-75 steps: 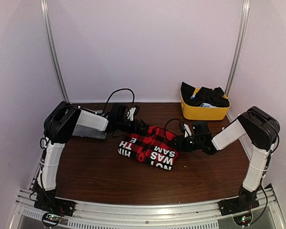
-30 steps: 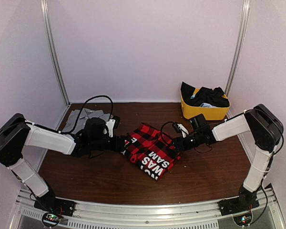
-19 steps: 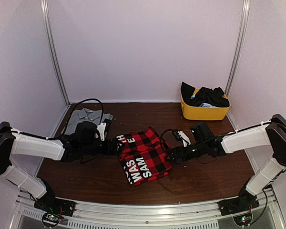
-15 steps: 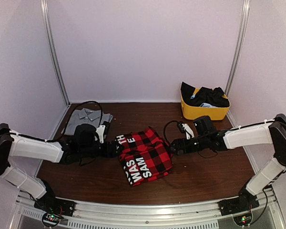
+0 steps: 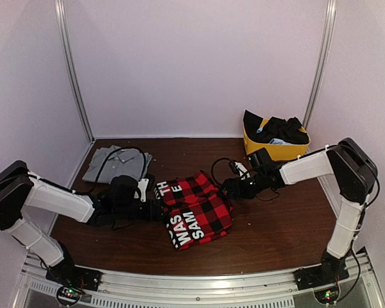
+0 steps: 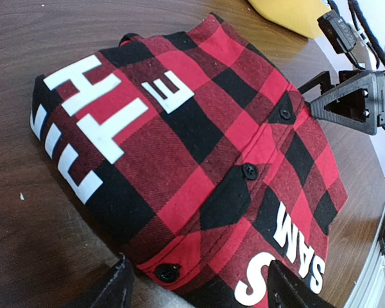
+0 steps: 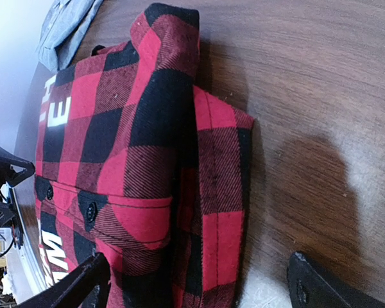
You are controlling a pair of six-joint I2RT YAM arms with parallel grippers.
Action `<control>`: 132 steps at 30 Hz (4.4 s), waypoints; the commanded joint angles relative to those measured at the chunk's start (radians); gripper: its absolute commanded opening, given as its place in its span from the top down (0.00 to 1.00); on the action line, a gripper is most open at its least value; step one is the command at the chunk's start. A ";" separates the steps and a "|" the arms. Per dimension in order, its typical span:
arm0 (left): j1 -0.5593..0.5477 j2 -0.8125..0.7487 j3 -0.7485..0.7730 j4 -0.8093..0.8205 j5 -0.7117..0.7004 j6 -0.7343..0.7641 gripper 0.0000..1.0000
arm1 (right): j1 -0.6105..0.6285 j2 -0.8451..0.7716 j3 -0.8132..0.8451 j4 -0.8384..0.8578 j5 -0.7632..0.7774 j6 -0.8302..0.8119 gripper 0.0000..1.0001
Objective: Fold and stack the long sleeve shirts
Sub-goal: Pick up the square-folded shirt from the center of the board, then turn over the square-folded shirt at the center of the board, then rotate the square-folded shirt at the center of the board.
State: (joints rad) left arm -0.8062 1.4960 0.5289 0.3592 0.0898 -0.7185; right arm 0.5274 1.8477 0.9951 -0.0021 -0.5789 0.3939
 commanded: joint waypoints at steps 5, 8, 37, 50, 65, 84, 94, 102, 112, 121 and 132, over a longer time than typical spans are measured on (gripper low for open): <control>-0.011 0.026 -0.010 0.094 -0.005 -0.009 0.32 | -0.009 0.074 0.016 0.021 -0.141 0.022 0.08; -0.011 0.047 -0.010 0.103 -0.002 -0.007 0.38 | -0.008 0.093 -0.002 0.073 -0.197 0.051 0.13; -0.078 0.046 0.022 0.014 -0.159 0.043 0.60 | -0.156 -0.176 -0.021 -0.179 -0.053 -0.089 1.00; -0.077 -0.114 0.060 -0.212 -0.355 0.109 0.57 | -0.150 -0.291 0.470 -0.932 0.947 -0.198 1.00; -0.077 -0.180 0.047 -0.312 -0.445 0.083 0.56 | 0.388 0.208 0.737 -1.206 1.187 0.071 1.00; -0.008 -0.511 -0.004 -0.550 -0.627 0.002 0.52 | 0.763 0.469 1.032 -1.097 0.977 0.111 0.33; 0.004 -0.485 -0.002 -0.498 -0.553 0.040 0.52 | 0.675 0.046 0.582 -0.699 0.721 0.033 0.27; 0.003 -0.445 -0.020 -0.368 -0.385 0.084 0.48 | 0.346 -0.198 0.221 -0.421 0.505 -0.001 0.29; -0.001 -0.290 -0.081 -0.066 -0.110 0.011 0.37 | 0.111 -0.273 -0.097 -0.224 0.299 0.003 0.20; -0.007 -0.273 -0.072 -0.084 -0.155 -0.003 0.31 | 0.152 -0.378 -0.391 -0.030 0.154 0.122 0.21; 0.073 -0.390 0.034 -0.405 -0.337 0.034 0.27 | 0.666 -0.112 -0.130 0.216 0.204 0.315 0.24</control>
State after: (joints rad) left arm -0.7750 1.1809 0.5068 0.0856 -0.1528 -0.7063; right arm 1.0657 1.5959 0.6651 0.1143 -0.3737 0.6651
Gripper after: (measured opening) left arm 0.726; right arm 0.760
